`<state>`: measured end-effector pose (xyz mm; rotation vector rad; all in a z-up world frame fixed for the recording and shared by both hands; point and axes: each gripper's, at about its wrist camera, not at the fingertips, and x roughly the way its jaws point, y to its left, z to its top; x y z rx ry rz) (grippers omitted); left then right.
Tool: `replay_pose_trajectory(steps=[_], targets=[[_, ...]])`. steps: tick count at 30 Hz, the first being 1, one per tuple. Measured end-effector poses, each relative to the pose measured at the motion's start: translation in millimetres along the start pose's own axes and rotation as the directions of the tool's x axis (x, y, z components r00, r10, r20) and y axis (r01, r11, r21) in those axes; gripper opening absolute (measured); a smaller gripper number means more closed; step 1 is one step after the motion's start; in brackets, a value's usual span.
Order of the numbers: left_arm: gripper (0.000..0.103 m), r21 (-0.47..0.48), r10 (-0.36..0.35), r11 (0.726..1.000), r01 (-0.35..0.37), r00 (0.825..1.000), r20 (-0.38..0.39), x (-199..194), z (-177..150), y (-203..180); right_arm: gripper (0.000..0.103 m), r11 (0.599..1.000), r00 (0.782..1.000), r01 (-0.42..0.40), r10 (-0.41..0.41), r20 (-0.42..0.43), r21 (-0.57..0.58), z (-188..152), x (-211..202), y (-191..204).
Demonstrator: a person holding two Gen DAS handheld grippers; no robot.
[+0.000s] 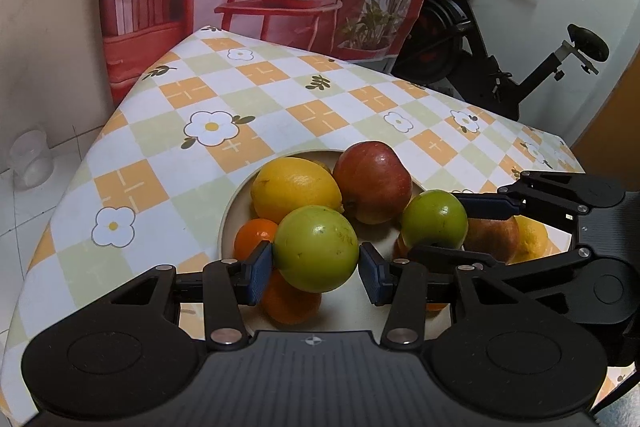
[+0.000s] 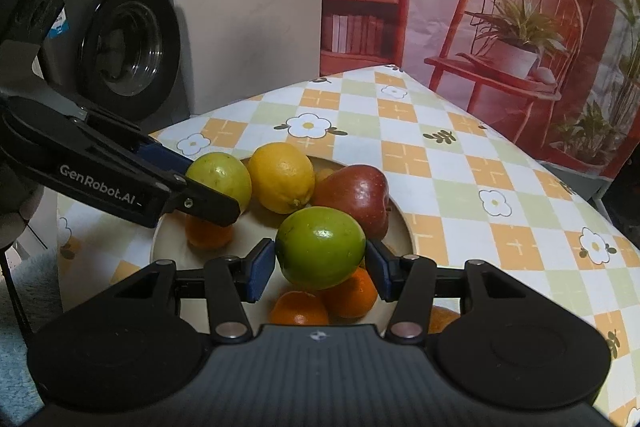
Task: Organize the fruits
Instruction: 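Carry the green fruit in the right gripper over the plate while the left carries its green fruit, then lower both green fruits onto the beige plate and open both grippers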
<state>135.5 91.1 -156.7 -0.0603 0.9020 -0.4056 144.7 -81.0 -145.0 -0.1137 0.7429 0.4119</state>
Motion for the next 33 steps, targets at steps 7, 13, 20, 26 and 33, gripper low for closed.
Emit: replay_pose_trajectory(steps=[7, 13, 20, 26, 33], targets=[[0.049, -0.011, -0.002, 1.000, 0.002, 1.000, -0.004, 0.5, 1.4, 1.2, 0.053, 1.000, 1.000, -0.003, 0.003, -0.004, 0.031, -6.2, -0.2, -5.1], [0.049, -0.016, -0.006, 1.000, 0.006, 1.000, -0.009, 0.6, 2.3, 2.0, 0.053, 0.998, 1.000, -0.019, 0.018, 0.011, 0.059, -13.2, -11.7, -3.8], [0.049, -0.014, -0.006, 1.000, 0.006, 1.000, -0.011, 0.5, 0.7, 0.5, 0.053, 0.997, 0.999, -0.045, 0.044, 0.023, 0.069, -28.8, -28.8, 6.6], [0.049, -0.009, -0.011, 1.000, 0.011, 1.000, -0.011, -2.3, -0.9, -1.9, 0.053, 0.998, 0.999, -0.045, 0.043, 0.025, 0.053, -32.0, -35.1, 12.2], [0.049, -0.018, -0.021, 1.000, 0.020, 1.000, -0.009, -2.8, -1.5, -2.7, 0.053, 0.998, 0.999, -0.027, 0.025, 0.034, 0.055, -28.6, -33.1, 6.8]])
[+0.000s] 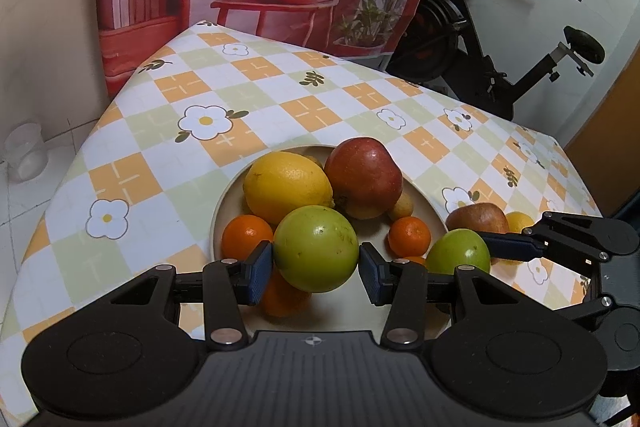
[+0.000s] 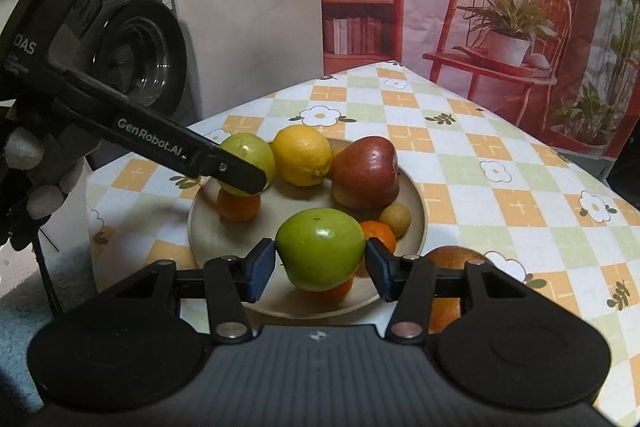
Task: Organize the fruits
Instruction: 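Lower both green fruits onto the beige plate and open both grippers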
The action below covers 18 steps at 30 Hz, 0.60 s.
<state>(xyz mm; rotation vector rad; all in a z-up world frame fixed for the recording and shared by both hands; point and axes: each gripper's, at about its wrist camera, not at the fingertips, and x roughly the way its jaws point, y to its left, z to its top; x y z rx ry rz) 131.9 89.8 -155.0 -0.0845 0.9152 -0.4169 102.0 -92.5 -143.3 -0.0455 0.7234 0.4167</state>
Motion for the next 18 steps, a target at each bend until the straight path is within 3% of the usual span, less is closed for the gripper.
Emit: replay_pose_trajectory(steps=[13, 18], targets=[[0.050, -0.023, -0.046, 0.999, 0.045, 0.997, -0.061, 29.9, 10.2, -1.5, 0.053, 0.999, 0.999, 0.036, -0.035, 0.004, -0.024, 5.9, 9.7, -11.2], [0.050, -0.038, -0.051, 0.998, 0.049, 0.998, -0.046, 26.5, 12.2, 0.3, 0.053, 0.999, 0.999, 0.032, -0.032, 0.000, -0.016, 3.6, 11.4, -13.7]])
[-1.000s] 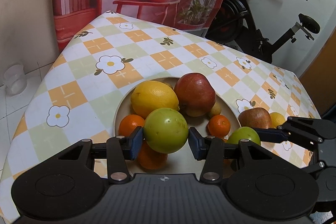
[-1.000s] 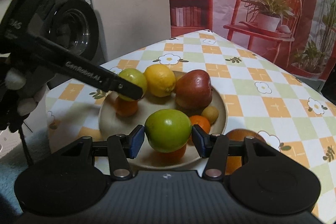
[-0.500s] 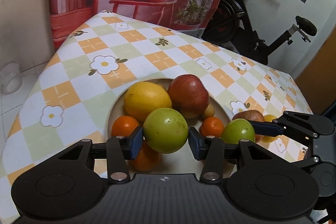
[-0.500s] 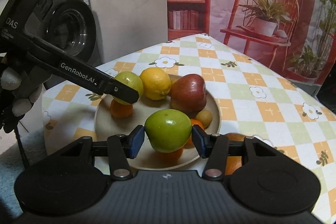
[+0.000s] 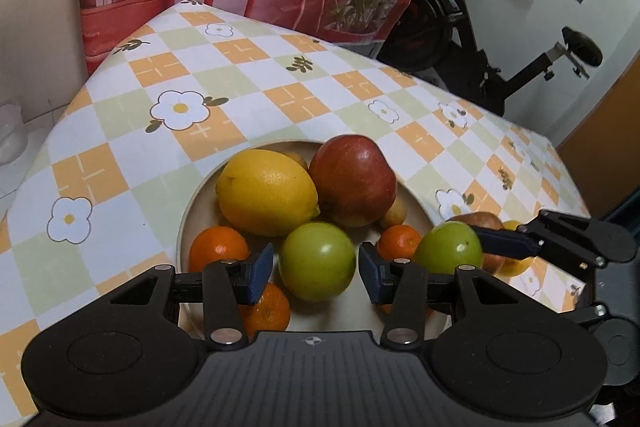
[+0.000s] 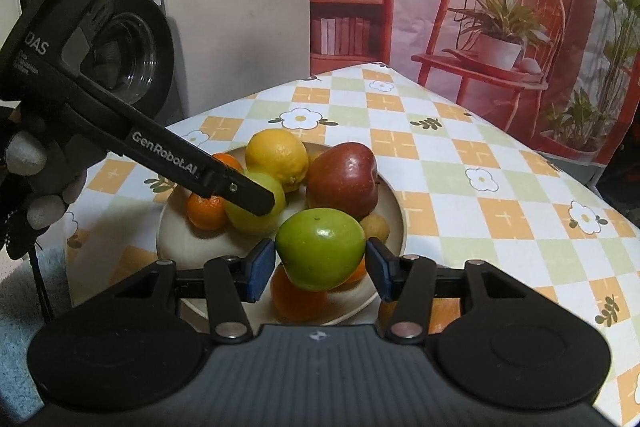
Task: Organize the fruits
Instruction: 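Lower both green fruits onto the beige plate and open both grippers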
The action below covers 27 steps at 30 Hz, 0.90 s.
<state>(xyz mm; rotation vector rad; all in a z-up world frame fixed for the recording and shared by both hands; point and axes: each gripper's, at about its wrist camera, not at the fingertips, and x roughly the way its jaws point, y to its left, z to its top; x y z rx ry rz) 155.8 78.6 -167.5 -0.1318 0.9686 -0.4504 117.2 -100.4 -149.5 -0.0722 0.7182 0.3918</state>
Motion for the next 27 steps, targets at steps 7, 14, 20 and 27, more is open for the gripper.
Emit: replay_pose_trajectory(steps=[7, 14, 20, 27], targets=[[0.050, -0.015, 0.021, 1.000, -0.020, 0.997, 0.067, -24.1, -1.3, 5.3, 0.053, 1.000, 1.000, 0.001, -0.001, 0.001, 0.002, 1.3, 1.3, -0.7], [0.050, -0.061, 0.104, 0.993, -0.096, 0.985, 0.138, -43.6, -4.4, 17.0, 0.053, 1.000, 1.000, 0.000, 0.000, 0.000, 0.001, 12.1, 14.8, 0.9], [0.050, -0.076, 0.153, 0.987, -0.142, 0.976, 0.157, -47.9, -4.1, 20.0, 0.053, 1.000, 1.000, -0.009, 0.009, -0.021, 0.008, 15.8, 28.0, 2.4], [0.050, -0.079, 0.181, 0.982, -0.169, 0.969, 0.171, -51.5, -6.7, 21.8, 0.053, 1.000, 1.000, 0.000, 0.000, -0.024, 0.015, 17.1, 31.1, 2.9]])
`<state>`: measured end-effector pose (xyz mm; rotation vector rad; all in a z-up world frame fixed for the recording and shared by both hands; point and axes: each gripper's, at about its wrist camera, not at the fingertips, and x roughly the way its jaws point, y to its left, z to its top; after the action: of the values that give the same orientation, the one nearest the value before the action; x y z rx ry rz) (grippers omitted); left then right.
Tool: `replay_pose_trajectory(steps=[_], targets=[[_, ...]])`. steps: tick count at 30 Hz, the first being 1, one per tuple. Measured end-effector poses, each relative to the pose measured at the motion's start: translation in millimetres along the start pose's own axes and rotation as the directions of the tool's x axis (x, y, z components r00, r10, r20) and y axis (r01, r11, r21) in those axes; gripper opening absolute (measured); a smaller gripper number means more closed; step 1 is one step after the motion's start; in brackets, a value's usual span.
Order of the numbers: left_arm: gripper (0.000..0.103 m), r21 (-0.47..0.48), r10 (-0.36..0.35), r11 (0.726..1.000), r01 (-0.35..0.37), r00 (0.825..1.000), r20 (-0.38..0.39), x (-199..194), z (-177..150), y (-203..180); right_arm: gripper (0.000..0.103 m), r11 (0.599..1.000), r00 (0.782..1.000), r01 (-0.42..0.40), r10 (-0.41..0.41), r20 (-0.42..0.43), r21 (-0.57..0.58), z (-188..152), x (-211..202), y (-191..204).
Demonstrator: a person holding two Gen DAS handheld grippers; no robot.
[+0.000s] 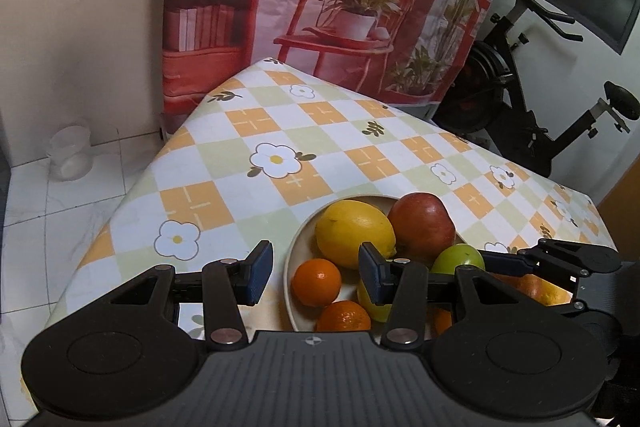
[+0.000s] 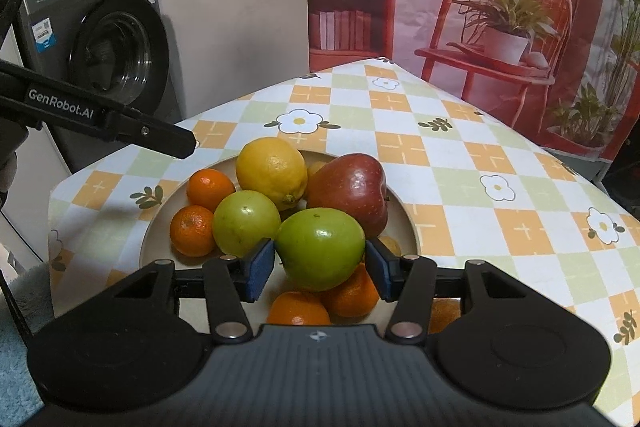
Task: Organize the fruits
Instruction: 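Lower both green fruits onto the beige plate and open both grippers, then move both tools back to the remaining apple and lemon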
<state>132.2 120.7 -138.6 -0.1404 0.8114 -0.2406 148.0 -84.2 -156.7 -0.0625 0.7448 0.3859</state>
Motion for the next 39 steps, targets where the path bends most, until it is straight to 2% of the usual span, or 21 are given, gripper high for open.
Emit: replay_pose_trajectory(steps=[9, 21, 29, 39], targets=[[0.050, 0.011, 0.064, 0.998, -0.065, 0.997, 0.051, -12.5, -4.6, -1.6, 0.056, 0.998, 1.000, 0.008, -0.008, 0.008, 0.070, 0.4, -4.9, -4.9], [0.055, 0.020, 0.085, 0.996, -0.087, 0.993, 0.087, -28.6, -10.2, -8.7, 0.066, 0.987, 0.999, 0.026, -0.032, 0.036, 0.160, 5.5, -24.3, -7.6], [0.055, 0.045, 0.078, 0.996, -0.083, 0.992, 0.103, -35.7, -12.1, -20.9, 0.067, 0.979, 0.996, 0.046, -0.060, 0.062, 0.200, 4.3, -44.9, -7.8], [0.055, 0.083, 0.032, 0.996, -0.039, 0.996, 0.085, -30.0, -18.2, -48.9, 0.067, 0.966, 0.991, 0.081, -0.106, 0.087, 0.246, -13.8, -80.6, -24.2]])
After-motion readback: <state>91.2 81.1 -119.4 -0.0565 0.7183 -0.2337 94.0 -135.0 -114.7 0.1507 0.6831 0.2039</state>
